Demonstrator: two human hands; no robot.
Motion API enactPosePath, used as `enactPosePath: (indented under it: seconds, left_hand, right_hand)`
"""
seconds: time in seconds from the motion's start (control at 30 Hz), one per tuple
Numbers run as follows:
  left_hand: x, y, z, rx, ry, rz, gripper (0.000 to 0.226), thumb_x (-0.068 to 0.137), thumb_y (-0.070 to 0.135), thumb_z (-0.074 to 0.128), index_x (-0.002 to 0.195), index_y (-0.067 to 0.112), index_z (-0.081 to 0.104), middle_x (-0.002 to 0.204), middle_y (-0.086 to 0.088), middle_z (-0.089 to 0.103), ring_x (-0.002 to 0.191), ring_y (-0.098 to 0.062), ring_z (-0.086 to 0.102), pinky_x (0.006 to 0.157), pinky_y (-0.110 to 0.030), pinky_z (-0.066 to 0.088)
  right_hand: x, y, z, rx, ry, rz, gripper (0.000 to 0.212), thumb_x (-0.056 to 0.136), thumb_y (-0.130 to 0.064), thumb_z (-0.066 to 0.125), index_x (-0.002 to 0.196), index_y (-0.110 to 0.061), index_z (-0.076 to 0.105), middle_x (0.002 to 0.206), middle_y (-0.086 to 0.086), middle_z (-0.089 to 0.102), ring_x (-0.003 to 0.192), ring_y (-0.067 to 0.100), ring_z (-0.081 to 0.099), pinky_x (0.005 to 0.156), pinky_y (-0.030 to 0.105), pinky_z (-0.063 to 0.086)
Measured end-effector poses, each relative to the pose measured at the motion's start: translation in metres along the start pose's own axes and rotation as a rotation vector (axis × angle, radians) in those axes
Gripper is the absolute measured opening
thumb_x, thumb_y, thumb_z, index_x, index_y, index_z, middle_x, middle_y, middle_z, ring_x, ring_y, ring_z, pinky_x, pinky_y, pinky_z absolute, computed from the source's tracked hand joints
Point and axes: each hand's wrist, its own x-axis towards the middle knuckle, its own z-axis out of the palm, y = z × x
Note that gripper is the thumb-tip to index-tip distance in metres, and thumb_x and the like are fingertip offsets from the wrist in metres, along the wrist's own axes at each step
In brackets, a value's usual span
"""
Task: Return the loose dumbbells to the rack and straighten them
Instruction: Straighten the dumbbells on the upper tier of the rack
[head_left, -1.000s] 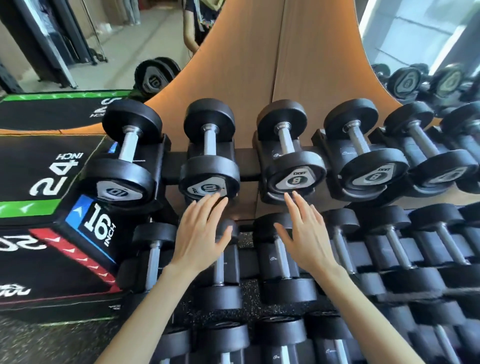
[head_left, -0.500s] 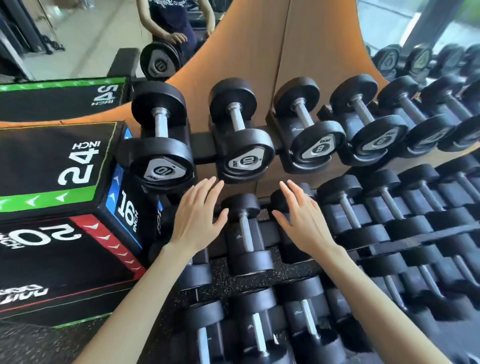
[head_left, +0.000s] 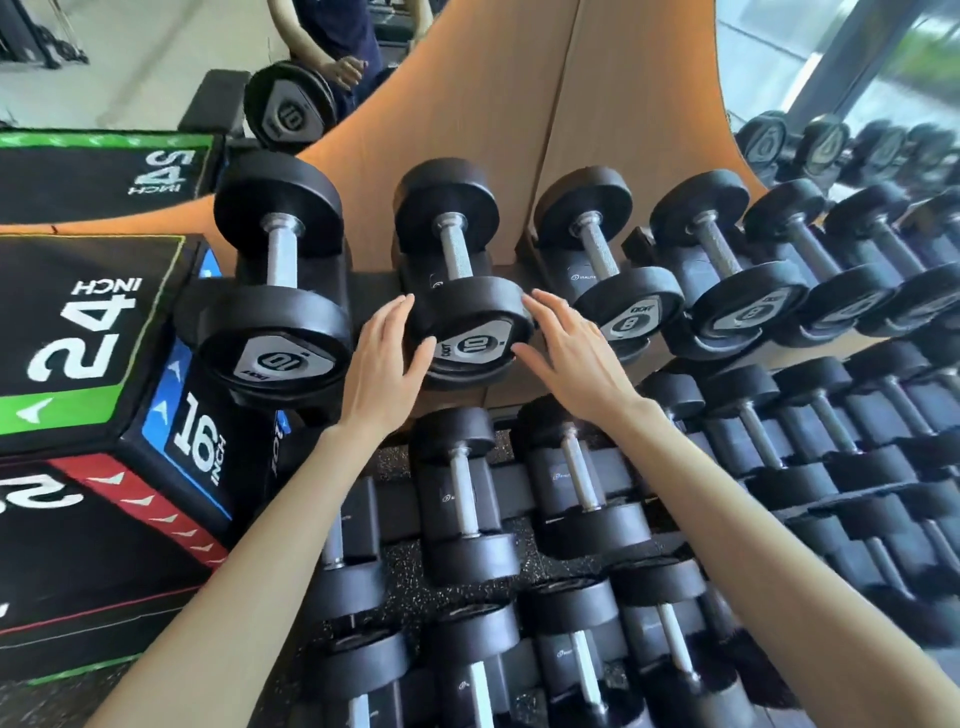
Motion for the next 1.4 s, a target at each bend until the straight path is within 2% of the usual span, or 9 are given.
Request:
enactPosePath:
  seconds: [0.37, 0.57, 0.67, 0.77, 0.87, 1.03, 1.17, 1.3, 1.4]
  left_hand:
    - [0.020, -0.041, 0.068, -0.439, 0.118, -0.063, 0.048, 0.096, 0.033, 0.034, 0.142, 0.019, 0.030, 0.140, 0.013, 0.035, 0.130, 0.008, 0.031, 0.107, -0.011, 0.022]
    - [0.019, -0.055, 0.088, -0.522, 0.127, -0.075, 0.056, 0.085, 0.017, 0.030, 0.140, 0.026, 0.027, 0.143, 0.014, 0.033, 0.134, -0.003, 0.032, 0.111, -0.021, 0.023]
    - [0.028, -0.055, 0.091, -0.457, 0.197, -0.032, 0.051, 0.087, 0.022, 0.033, 0.136, 0.011, 0.036, 0.130, 0.005, 0.043, 0.119, 0.002, 0.041, 0.103, -0.019, 0.032]
    - [0.038, -0.055, 0.087, -0.380, 0.170, 0.081, 0.061, 0.095, 0.058, 0.025, 0.127, 0.008, 0.035, 0.109, -0.016, 0.049, 0.098, -0.017, 0.048, 0.086, -0.031, 0.040]
    - [0.045, -0.047, 0.077, -0.285, 0.109, 0.135, 0.066, 0.091, 0.067, 0.018, 0.125, 0.013, 0.033, 0.104, -0.022, 0.049, 0.093, -0.026, 0.048, 0.075, -0.034, 0.038]
    - [0.055, -0.034, 0.048, -0.012, 0.002, 0.235, 0.051, 0.086, 0.050, 0.037, 0.123, 0.016, 0.031, 0.101, -0.023, 0.053, 0.091, -0.034, 0.052, 0.060, -0.042, 0.046]
    - [0.072, -0.006, 0.037, 0.319, 0.076, 0.420, 0.061, 0.085, 0.050, 0.039, 0.114, 0.000, 0.057, 0.085, -0.017, 0.057, 0.072, -0.032, 0.060, 0.041, -0.034, 0.044]
    - [0.066, -0.008, 0.041, 0.196, 0.139, 0.318, 0.059, 0.083, 0.054, 0.047, 0.112, 0.004, 0.061, 0.093, -0.011, 0.059, 0.087, -0.026, 0.060, 0.058, -0.034, 0.050]
    - [0.046, -0.028, 0.051, -0.451, 0.108, 0.029, 0.050, 0.083, 0.045, 0.056, 0.123, 0.015, 0.053, 0.116, -0.003, 0.057, 0.112, -0.017, 0.053, 0.095, -0.034, 0.043]
  right_hand:
    - [0.095, 0.003, 0.033, 0.532, -0.106, -0.024, 0.046, 0.074, -0.038, 0.076, 0.111, -0.014, 0.062, 0.099, -0.005, 0.054, 0.098, 0.011, 0.051, 0.090, 0.029, 0.041]
    - [0.097, 0.009, 0.049, 0.485, 0.078, -0.144, 0.070, 0.054, -0.062, 0.076, 0.104, -0.014, 0.064, 0.090, -0.007, 0.053, 0.088, 0.012, 0.051, 0.081, 0.031, 0.044]
    - [0.098, 0.011, 0.054, 0.516, 0.137, -0.139, 0.061, 0.058, -0.057, 0.076, 0.098, -0.014, 0.065, 0.086, -0.005, 0.055, 0.085, 0.013, 0.053, 0.077, 0.028, 0.044]
    - [0.097, 0.018, 0.056, 0.573, 0.145, -0.125, 0.054, 0.060, -0.053, 0.075, 0.096, -0.013, 0.065, 0.086, -0.004, 0.057, 0.085, 0.015, 0.055, 0.078, 0.028, 0.045]
    - [0.095, 0.027, 0.062, 0.677, 0.173, -0.111, 0.050, 0.062, -0.045, 0.078, 0.097, -0.011, 0.065, 0.087, 0.004, 0.059, 0.085, 0.019, 0.057, 0.078, 0.031, 0.045]
    - [0.088, 0.040, 0.090, 0.805, 0.362, -0.057, 0.053, 0.072, -0.056, 0.064, 0.098, -0.011, 0.057, 0.086, 0.005, 0.054, 0.080, 0.013, 0.052, 0.071, 0.025, 0.039]
    - [0.078, 0.043, 0.106, 0.974, 0.453, 0.110, 0.073, 0.076, -0.077, 0.044, 0.105, -0.010, 0.049, 0.093, -0.004, 0.052, 0.087, -0.002, 0.050, 0.078, 0.018, 0.040]
    - [0.077, 0.045, 0.104, 0.918, 0.340, 0.093, 0.079, 0.076, -0.078, 0.039, 0.108, -0.006, 0.047, 0.095, -0.004, 0.051, 0.088, -0.004, 0.049, 0.079, 0.015, 0.039]
    - [0.081, 0.047, 0.082, 0.785, 0.103, -0.006, 0.067, 0.077, -0.060, 0.052, 0.112, -0.002, 0.049, 0.098, 0.006, 0.054, 0.091, 0.015, 0.050, 0.082, 0.032, 0.041]
